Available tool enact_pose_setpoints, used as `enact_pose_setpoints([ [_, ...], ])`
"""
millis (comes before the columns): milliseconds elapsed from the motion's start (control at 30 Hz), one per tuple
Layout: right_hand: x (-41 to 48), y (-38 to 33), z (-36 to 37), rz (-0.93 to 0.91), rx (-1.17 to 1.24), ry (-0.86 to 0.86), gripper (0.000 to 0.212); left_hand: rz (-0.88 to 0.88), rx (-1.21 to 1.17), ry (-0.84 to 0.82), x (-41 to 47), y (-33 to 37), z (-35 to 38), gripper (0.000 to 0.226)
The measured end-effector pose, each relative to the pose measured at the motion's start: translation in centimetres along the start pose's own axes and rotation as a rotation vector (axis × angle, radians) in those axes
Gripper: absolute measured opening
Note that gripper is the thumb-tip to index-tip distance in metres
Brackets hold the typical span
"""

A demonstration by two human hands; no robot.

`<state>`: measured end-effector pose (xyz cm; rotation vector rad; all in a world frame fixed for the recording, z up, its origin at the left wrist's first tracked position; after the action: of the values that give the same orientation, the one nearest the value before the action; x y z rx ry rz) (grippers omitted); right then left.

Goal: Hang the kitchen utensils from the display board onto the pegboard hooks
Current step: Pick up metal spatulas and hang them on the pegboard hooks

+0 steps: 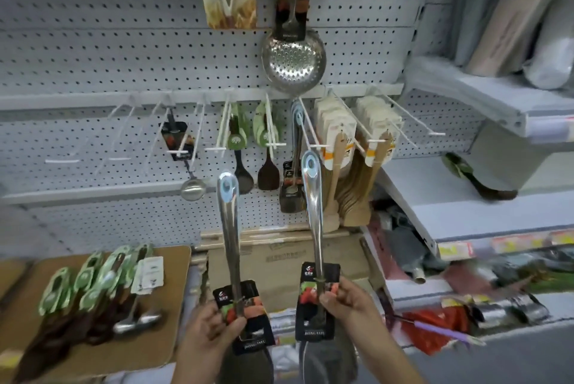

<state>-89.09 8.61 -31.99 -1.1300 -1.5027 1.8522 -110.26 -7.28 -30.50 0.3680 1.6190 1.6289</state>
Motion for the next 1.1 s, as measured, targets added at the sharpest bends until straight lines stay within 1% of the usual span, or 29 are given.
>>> enact_pose_setpoints([
  [67, 1.2, -0.5, -1.3, 0.01, -0.032, -0.031, 0.031, 0.01, -0.017, 0.031, -0.5, -0.1, 1.8, 0.039],
  [167, 2.5, -0.3, -2.7, 0.02, -0.069, -0.054, 0.027, 0.004, -0.019, 0.05, -1.8, -0.2, 3.9, 0.037],
  [267, 3.0, -0.6, -3.0, -0.003, -0.103, -0.069, 0.024, 0.0, -0.047, 0.057, -2.6, -0.1, 5.2, 0.041],
  [367, 3.2, 0.3, -3.1, 0.006, -0.127, -0.067, 0.022, 0.0, -0.057, 0.078, -1.6, -0.8, 4.7, 0.044],
  [533, 3.4, 1.5, -4.0, 0.018, -0.087, -0.011, 0.034, -0.013, -0.061, 0.081, -0.3, -1.1, 4.3, 0.045],
  [633, 4.0, 1.6, -3.7, 0.032, -0.124, -0.024, 0.028, 0.005, -0.072, 0.106, 0.7, -1.1, 4.0, 0.051],
  [867, 3.9, 2.8, -3.2, 0.055, -0.151, -0.019, 0.029, -0.018, -0.005, 0.098, 1.9, -2.0, 2.8, 0.039],
  [1033, 4.0, 3.0, -2.8, 0.042, -0.158, -0.008, 0.032, 0.005, -0.024, 0.09, 3.0, -1.9, 2.7, 0.043],
  [1100, 4.1, 3.0, -2.8, 0.036, -0.156, -0.004, 0.03, 0.013, -0.027, 0.075, 3.4, -1.8, 2.9, 0.04],
])
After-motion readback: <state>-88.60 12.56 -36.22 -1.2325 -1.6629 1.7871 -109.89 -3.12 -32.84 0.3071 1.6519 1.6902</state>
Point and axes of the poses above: each hand's wrist, its own x-axis towards the middle knuckle, its own z-axis out of the palm, y = z × x, the point moved 10 cm from there along x, towards the middle knuckle, and after that the axes turned 10 degrees about -x, right-handed, at the moved point
